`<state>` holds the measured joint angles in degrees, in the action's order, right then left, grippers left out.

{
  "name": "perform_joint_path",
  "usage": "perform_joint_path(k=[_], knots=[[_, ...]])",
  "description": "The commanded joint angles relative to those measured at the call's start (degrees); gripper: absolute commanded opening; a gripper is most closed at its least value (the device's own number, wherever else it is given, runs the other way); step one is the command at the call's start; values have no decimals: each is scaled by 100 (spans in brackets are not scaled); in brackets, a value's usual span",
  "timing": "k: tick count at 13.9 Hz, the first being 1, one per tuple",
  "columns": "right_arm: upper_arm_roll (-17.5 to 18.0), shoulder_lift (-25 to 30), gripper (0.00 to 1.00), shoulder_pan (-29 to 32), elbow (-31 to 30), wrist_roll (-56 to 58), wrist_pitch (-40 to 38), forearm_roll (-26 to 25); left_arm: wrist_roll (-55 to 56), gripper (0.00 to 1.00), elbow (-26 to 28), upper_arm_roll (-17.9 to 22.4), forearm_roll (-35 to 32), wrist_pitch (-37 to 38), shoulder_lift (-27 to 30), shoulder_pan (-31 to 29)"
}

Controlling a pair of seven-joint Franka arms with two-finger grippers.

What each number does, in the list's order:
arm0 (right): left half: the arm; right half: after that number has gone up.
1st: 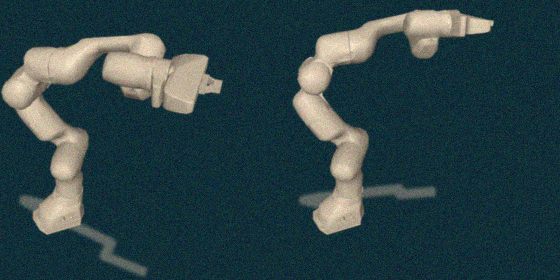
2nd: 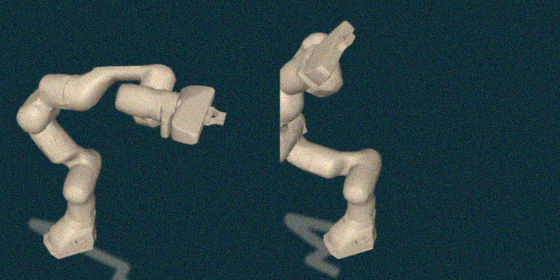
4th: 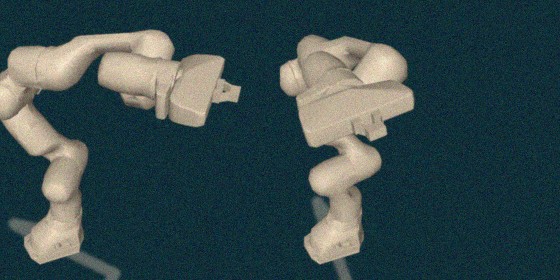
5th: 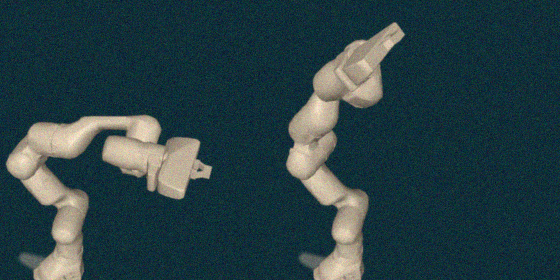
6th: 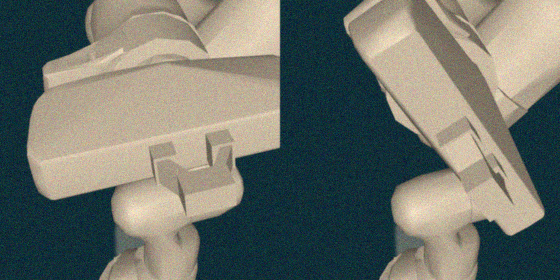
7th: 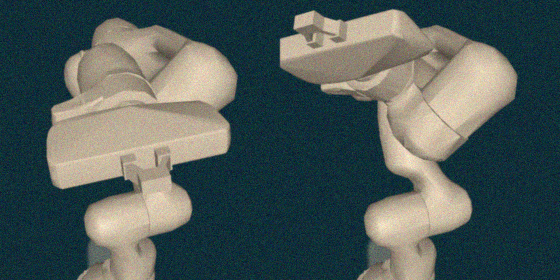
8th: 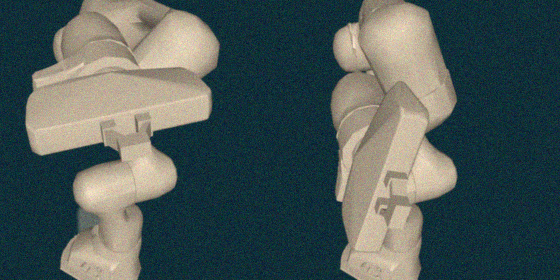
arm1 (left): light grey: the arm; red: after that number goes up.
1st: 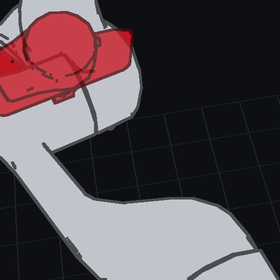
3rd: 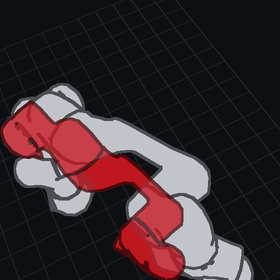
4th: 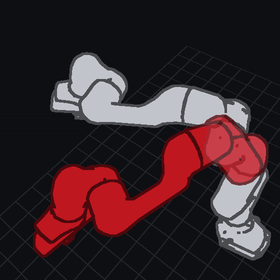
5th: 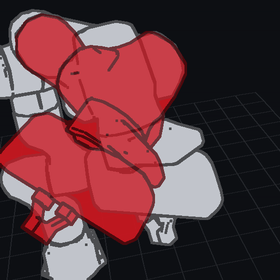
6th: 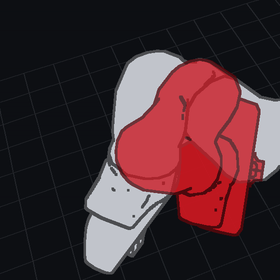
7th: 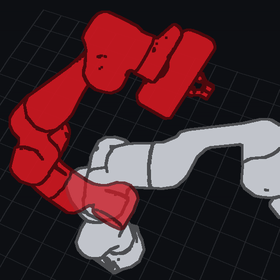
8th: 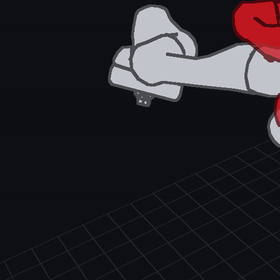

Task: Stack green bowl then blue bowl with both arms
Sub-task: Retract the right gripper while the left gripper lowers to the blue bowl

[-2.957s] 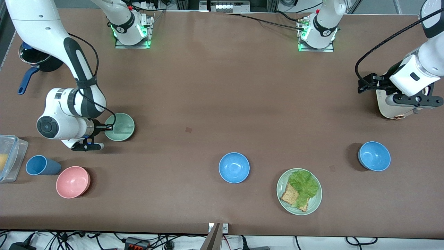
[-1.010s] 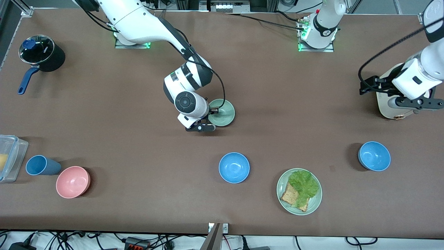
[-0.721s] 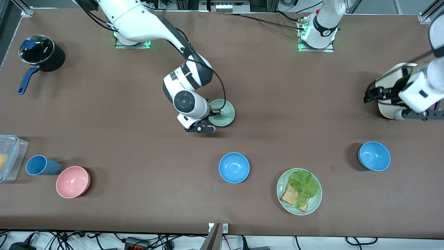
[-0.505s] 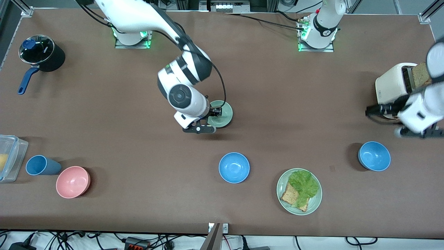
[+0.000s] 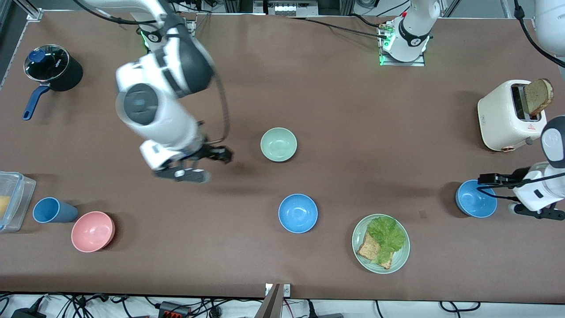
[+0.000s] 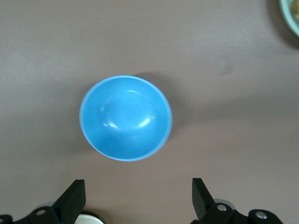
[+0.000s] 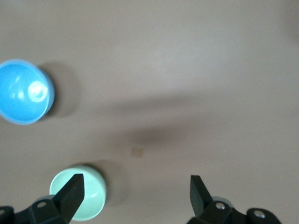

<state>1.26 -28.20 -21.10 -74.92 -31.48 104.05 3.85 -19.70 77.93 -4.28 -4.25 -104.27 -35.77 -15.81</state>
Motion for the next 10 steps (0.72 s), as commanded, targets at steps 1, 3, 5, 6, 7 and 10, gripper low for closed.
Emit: perform_joint_path(k=[1, 3, 5, 6, 7, 10], knots=[[85, 279, 100, 727, 48, 343, -122, -16, -429, 100, -217, -29, -24, -250, -325, -237], [85, 420, 100, 1159, 56, 790, -454, -16, -447, 100, -199, -29, -67, -479, -448, -395], [85, 517, 100, 1450, 56, 1431, -701, -16, -840, 100, -164, -29, -24, -786, -676, -545], [68, 517, 100, 1590, 56, 1643, -702, -25, -1000, 100, -155, -29, -15, -953, -790, -572], [41, 622, 100, 1722, 56, 1819, -702, 1, -1019, 100, -155, -29, -50, -998, -844, -563], [-11, 851, 100, 2092, 56, 2207, -728, 19, -1168, 97, -164, -29, -6, -1121, -1063, -651]])
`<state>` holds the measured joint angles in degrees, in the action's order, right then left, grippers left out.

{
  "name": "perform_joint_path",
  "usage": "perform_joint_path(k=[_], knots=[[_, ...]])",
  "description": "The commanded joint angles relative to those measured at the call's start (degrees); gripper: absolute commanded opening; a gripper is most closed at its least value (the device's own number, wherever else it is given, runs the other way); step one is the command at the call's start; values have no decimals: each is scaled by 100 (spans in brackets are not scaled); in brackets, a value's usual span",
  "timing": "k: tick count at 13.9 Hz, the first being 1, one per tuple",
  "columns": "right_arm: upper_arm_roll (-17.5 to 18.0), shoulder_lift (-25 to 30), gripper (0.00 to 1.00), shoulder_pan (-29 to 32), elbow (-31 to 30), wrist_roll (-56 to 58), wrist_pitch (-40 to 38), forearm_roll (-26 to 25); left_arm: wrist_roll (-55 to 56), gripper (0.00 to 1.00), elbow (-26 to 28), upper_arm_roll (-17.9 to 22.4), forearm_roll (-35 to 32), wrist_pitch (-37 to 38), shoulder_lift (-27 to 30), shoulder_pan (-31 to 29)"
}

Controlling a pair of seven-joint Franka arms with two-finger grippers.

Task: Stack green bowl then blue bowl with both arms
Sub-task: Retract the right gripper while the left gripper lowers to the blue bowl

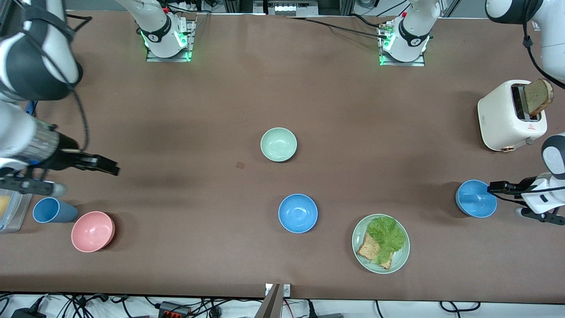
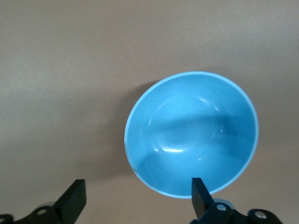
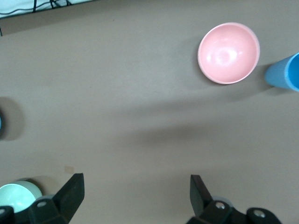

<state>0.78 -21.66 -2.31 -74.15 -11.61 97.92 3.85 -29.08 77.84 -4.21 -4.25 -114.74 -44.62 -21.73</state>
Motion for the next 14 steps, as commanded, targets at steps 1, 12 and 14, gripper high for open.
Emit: perform_joint_path(k=[1, 12, 14], knots=[[37, 267, 100, 292, -21, 238, -194, -24, -239, 95, -147, -36, -14, -197, -205, -59], [54, 1085, 100, 609, -372, 1073, -897, -534, -493, 33, -138, -80, 29, -514, -442, -68], [54, 1103, 100, 609, -416, 1073, -889, -517, -599, 16, -138, -80, 135, -523, -443, -95]])
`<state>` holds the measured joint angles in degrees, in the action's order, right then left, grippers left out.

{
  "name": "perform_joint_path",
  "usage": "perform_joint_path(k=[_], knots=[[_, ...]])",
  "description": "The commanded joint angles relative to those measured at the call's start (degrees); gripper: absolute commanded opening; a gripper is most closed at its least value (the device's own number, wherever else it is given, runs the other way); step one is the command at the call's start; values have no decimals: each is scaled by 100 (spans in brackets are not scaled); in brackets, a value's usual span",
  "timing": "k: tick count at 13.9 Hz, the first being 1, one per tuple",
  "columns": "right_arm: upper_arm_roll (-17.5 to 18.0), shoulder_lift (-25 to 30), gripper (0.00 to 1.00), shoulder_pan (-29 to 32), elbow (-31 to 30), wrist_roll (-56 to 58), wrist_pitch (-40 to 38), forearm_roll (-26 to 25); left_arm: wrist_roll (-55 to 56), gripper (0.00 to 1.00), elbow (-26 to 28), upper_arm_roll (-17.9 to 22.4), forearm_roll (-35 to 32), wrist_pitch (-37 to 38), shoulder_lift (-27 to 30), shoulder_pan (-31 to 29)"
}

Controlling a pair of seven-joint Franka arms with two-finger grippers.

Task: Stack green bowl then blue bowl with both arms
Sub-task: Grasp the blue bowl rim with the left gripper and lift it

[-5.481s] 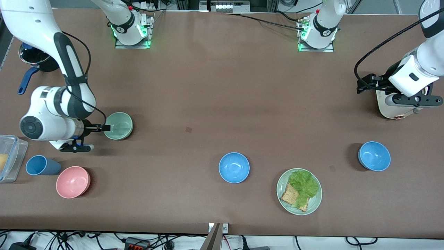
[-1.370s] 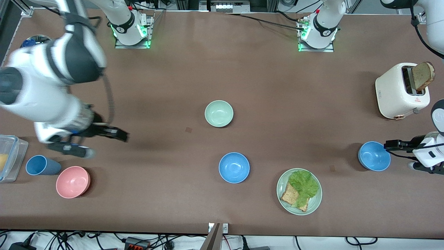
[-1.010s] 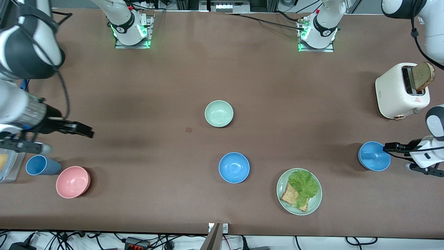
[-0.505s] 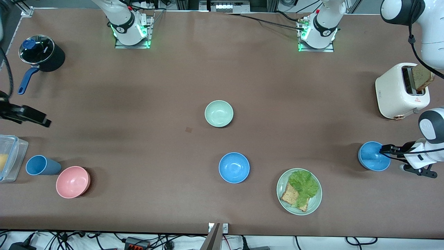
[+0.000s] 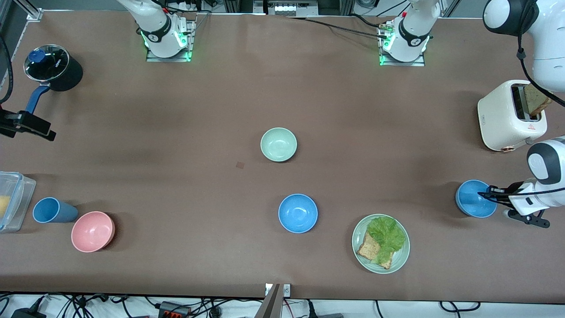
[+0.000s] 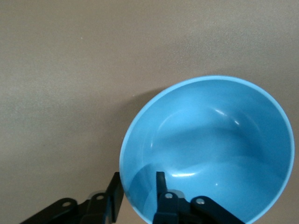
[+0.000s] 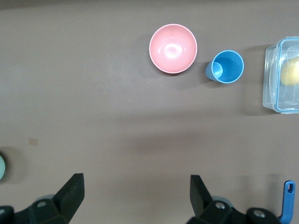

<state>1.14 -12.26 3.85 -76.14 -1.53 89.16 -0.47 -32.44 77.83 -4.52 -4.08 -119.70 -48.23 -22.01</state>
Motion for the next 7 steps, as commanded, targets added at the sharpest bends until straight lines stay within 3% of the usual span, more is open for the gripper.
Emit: perform_joint_path(k=[1, 3, 7], knots=[[-43, 180, 100, -15, -226, 74, -30, -93, -246, 9, -137, -58, 127, -10, -81, -67], [-131, 180, 100, -42, -226, 205, -39, -76, -245, 1, -137, -76, 241, 87, -37, -67], [-167, 416, 100, -86, -638, 136, 48, -102, -709, 0, -163, -163, 232, 526, 77, -67]])
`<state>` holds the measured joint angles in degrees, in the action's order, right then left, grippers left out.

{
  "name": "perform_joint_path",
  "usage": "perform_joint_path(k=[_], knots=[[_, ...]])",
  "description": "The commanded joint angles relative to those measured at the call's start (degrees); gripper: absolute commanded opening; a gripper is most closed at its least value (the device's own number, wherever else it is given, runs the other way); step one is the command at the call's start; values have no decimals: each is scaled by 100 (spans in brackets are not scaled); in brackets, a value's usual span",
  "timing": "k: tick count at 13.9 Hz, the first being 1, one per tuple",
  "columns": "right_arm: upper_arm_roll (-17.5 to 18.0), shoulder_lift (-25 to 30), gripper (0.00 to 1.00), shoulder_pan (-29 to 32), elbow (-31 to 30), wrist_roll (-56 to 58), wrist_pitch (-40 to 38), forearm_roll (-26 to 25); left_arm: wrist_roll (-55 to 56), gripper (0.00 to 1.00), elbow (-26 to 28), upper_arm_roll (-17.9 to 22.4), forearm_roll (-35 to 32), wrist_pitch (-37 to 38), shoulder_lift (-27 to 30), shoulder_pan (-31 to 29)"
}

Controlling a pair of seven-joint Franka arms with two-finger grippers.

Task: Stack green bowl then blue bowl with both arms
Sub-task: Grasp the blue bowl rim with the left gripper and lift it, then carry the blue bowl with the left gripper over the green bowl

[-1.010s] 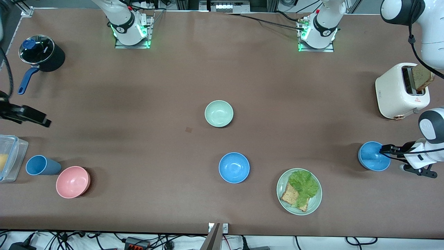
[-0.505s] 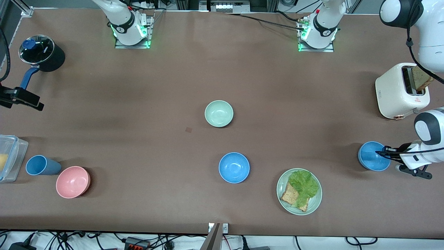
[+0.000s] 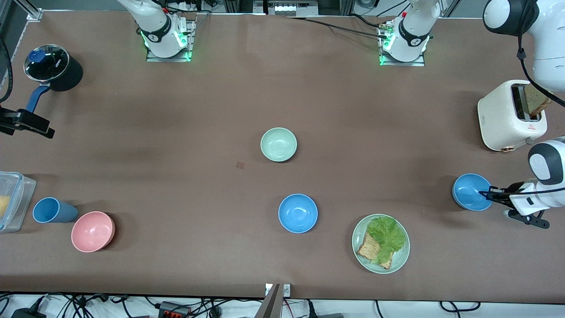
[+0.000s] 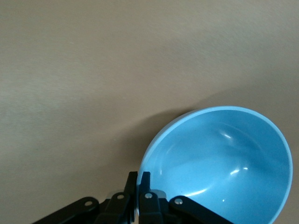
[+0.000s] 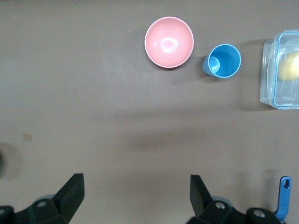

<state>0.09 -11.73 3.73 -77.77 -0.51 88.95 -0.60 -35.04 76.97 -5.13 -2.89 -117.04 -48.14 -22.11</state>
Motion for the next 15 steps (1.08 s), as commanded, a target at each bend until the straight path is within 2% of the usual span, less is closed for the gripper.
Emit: perform_joint_path(k=[1, 5, 7, 9, 12, 15], knots=[[-62, 478, 100, -75, -642, 33, 131, -89, -599, 0, -77, -111, 121, 435, 173, -39], [-18, 1110, 100, -83, -1616, 60, 737, -107, -425, 0, -121, -444, 191, 1594, 752, -30], [-18, 1340, 100, -66, -2013, 60, 878, -107, -41, 0, -112, -777, 428, 2157, 981, -4], [-18, 1402, 100, -66, -2094, 121, 879, -107, 977, 1, -112, -1356, 438, 2562, 1175, -3], [-9, 1411, 100, -74, -2059, 130, 800, -98, 1831, 0, -121, -1998, 447, 2818, 1325, -4], [-9, 1411, 100, -75, -2041, 235, 791, -80, 3551, 0, -112, -2964, 377, 2889, 1334, 84]])
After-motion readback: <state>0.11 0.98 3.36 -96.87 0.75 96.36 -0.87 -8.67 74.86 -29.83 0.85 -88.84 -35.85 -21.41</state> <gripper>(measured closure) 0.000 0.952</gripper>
